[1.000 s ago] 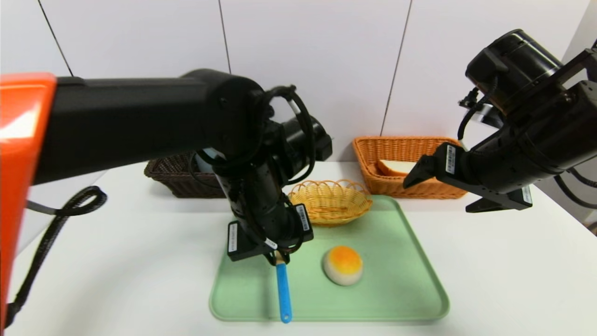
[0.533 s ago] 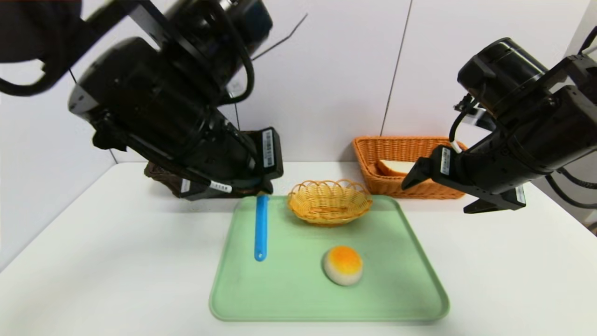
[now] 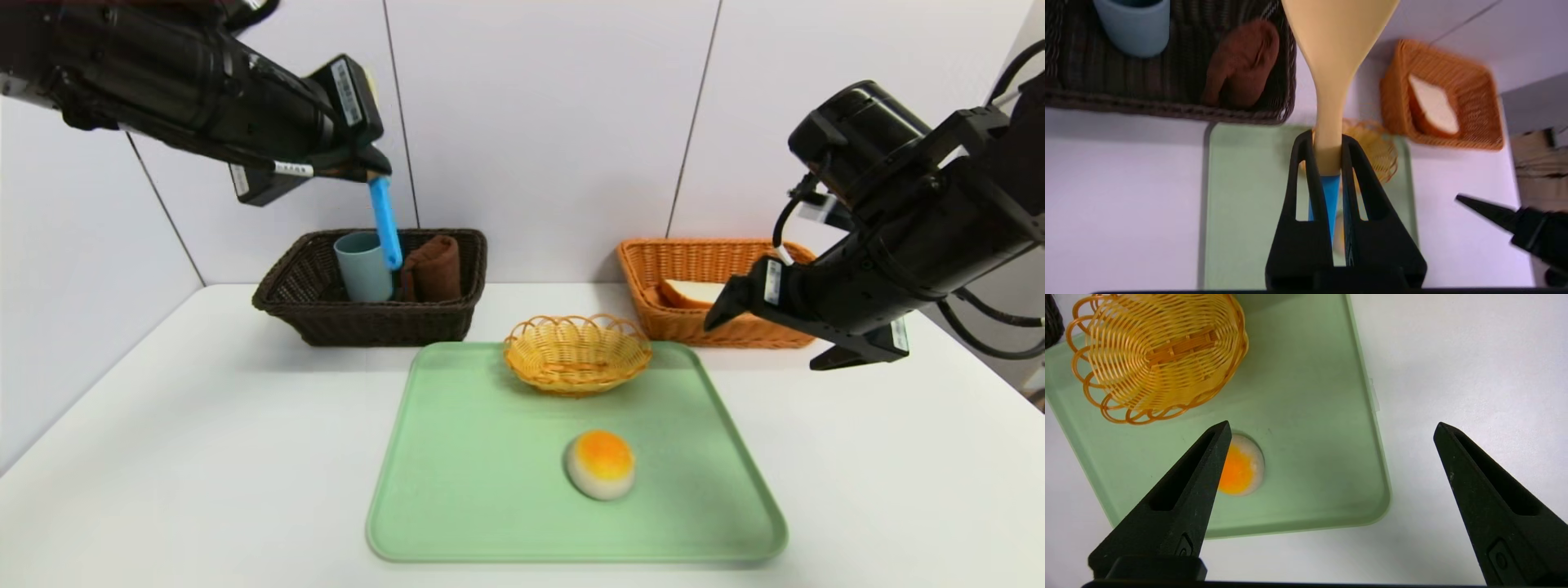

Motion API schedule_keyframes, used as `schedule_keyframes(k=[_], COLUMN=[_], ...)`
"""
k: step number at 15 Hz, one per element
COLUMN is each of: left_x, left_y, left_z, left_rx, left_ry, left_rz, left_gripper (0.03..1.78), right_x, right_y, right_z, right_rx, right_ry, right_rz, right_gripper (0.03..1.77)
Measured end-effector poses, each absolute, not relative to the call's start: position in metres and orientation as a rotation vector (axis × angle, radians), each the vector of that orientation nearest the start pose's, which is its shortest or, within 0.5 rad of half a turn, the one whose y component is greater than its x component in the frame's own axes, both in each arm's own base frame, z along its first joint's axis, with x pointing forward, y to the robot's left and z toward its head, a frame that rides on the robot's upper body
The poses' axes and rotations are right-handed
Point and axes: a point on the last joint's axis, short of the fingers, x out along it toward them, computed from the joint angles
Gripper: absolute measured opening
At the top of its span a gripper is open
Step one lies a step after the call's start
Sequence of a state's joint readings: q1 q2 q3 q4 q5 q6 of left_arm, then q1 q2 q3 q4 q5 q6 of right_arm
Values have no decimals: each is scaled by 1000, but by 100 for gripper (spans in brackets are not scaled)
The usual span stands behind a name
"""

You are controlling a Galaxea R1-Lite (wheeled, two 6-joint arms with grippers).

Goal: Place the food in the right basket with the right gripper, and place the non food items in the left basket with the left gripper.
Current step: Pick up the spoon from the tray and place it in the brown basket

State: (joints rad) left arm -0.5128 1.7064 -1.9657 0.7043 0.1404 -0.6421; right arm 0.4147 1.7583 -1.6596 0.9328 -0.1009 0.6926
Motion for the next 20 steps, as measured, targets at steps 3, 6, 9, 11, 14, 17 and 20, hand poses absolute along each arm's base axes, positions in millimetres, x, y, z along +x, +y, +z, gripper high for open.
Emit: schedule_keyframes(k=[3, 6, 9, 11, 14, 17, 20], left_x=[287, 324, 357, 373, 385, 387, 387], left_y=[-114, -104, -97, -91, -84, -81, -77], left_z=[377, 360, 330, 311, 290, 280, 274], left_rx=[-663, -777, -876, -957, -1035, -1088, -1162], left_ry=[372, 345, 405, 455, 527, 592, 657], left_rz=[-193, -122, -23, 50, 140, 185, 213], left_gripper=[15, 15, 15, 15, 15, 15, 15], right_x=[274, 280, 284, 286, 287, 288, 289], right_y=[111, 108, 106, 106, 107, 110, 111], right_z=[265, 266, 267, 268, 269, 267, 267], right_rx=[376, 373, 371, 373, 374, 364, 361], right_ry=[1033, 1025, 1016, 1011, 1006, 1005, 1006], right_rz=[-88, -94, -97, -98, -95, -100, -101], right_gripper=[171, 171, 171, 171, 171, 171, 171])
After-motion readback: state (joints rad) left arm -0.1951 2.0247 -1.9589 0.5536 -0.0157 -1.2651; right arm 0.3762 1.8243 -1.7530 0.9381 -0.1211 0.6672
